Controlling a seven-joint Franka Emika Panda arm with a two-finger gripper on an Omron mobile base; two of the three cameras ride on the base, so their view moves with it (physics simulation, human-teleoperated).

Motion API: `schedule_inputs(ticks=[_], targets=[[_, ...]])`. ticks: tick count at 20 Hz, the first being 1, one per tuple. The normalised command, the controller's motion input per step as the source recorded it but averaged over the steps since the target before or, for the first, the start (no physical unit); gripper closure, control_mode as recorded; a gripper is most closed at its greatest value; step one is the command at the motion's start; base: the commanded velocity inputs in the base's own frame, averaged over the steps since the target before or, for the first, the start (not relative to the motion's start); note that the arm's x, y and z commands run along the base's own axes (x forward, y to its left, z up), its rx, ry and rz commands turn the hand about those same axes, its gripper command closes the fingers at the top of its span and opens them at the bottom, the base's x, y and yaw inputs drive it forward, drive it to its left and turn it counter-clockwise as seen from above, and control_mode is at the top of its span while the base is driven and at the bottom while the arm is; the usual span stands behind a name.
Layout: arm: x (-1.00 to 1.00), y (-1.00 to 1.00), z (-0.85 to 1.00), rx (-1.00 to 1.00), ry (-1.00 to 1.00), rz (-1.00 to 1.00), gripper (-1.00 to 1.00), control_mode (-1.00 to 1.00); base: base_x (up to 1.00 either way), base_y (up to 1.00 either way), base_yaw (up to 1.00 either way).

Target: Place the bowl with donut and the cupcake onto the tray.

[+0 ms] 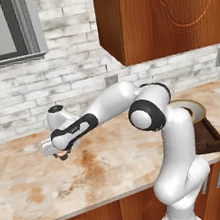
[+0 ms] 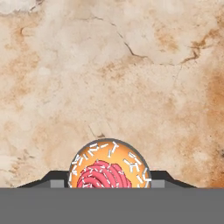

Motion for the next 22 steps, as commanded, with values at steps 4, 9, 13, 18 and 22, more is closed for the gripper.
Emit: schedule_inputs(ticks=[4, 9, 13, 18, 22], targets=[[-0.13, -0.59, 0.01, 0.00, 0.00, 0.00, 1.00, -1.00, 0.00, 0.00, 0.00], [-0.25, -0.51, 0.05, 0.02, 0.00, 0.00, 1.00, -1.00, 0.00, 0.00, 0.00], [-0.26, -0.52, 0.05, 0.03, 0.00, 0.00, 1.00, -1.00, 0.00, 0.00, 0.00], [-0.23, -0.47, 0.03, 0.02, 0.00, 0.00, 1.00, -1.00, 0.00, 0.00, 0.00], [-0.14, -0.45, 0.04, 0.01, 0.00, 0.00, 1.00, -1.00, 0.00, 0.00, 0.00]])
